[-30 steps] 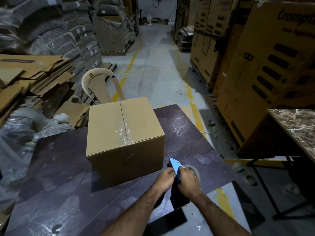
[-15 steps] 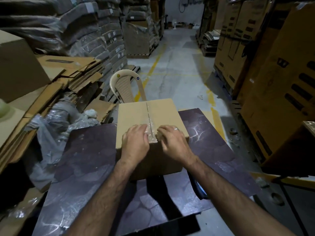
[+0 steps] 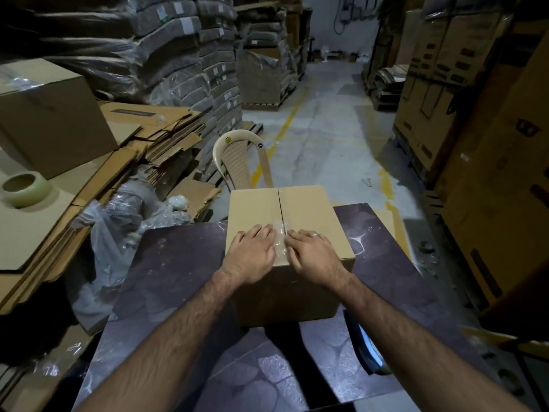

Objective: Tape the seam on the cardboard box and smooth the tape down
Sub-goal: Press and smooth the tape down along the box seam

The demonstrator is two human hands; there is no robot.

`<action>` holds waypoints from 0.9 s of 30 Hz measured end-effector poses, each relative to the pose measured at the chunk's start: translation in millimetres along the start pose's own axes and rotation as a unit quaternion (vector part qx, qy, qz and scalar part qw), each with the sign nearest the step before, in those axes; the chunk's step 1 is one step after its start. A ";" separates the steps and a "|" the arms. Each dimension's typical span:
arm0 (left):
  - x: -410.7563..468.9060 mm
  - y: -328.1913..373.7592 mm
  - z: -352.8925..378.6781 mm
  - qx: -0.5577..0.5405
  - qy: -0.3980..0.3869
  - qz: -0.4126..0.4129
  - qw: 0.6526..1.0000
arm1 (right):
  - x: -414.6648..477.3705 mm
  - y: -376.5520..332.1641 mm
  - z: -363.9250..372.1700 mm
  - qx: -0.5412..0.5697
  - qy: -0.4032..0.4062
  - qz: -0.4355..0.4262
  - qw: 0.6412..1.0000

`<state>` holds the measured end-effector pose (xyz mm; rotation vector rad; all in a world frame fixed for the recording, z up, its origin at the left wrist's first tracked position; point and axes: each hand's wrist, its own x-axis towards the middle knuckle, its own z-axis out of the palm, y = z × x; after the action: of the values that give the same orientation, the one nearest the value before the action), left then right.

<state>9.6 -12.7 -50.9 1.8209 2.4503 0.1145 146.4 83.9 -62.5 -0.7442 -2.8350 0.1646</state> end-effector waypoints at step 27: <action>-1.3 -1.6 11.6 -0.024 0.072 0.024 0.997 | 9.8 2.3 11.0 0.026 0.014 0.016 0.999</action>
<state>9.7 -14.3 -62.6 1.9145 2.4748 0.3156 136.6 90.2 -71.8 -0.7762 -2.7815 0.2304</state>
